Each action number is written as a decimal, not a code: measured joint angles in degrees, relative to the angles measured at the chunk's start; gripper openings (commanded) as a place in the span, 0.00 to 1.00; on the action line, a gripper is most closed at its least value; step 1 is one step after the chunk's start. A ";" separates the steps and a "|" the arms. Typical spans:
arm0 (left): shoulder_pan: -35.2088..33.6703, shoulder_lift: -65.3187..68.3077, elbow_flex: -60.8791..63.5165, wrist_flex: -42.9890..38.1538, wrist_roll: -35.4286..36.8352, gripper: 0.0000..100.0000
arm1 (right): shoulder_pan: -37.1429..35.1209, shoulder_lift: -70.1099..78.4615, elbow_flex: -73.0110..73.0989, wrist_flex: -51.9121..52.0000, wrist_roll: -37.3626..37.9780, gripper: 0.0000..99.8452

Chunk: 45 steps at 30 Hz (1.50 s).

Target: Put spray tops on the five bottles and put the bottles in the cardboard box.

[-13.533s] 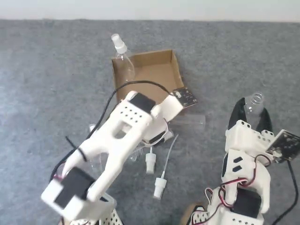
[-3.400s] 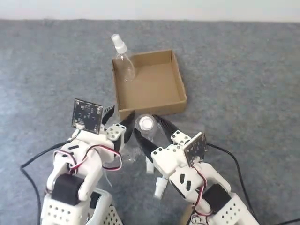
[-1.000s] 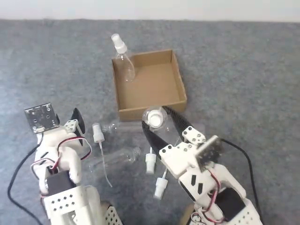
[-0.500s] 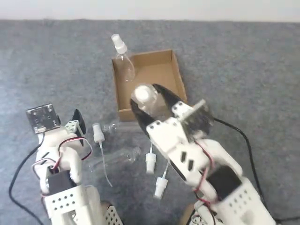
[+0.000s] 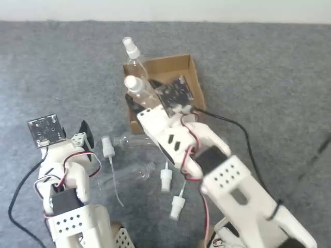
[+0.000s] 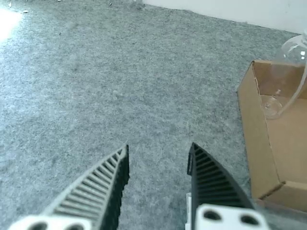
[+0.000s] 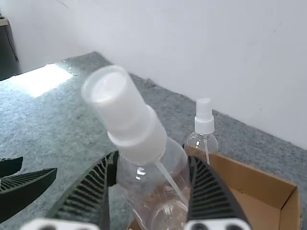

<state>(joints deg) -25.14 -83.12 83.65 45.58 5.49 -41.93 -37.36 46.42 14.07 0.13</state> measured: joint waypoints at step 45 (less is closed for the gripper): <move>0.00 0.00 0.00 0.00 0.00 0.19 | 4.31 52.92 -20.31 -27.96 -11.52 0.04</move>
<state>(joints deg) -25.14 -83.12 83.65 45.58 5.49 -37.63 15.56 26.11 -13.89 -11.38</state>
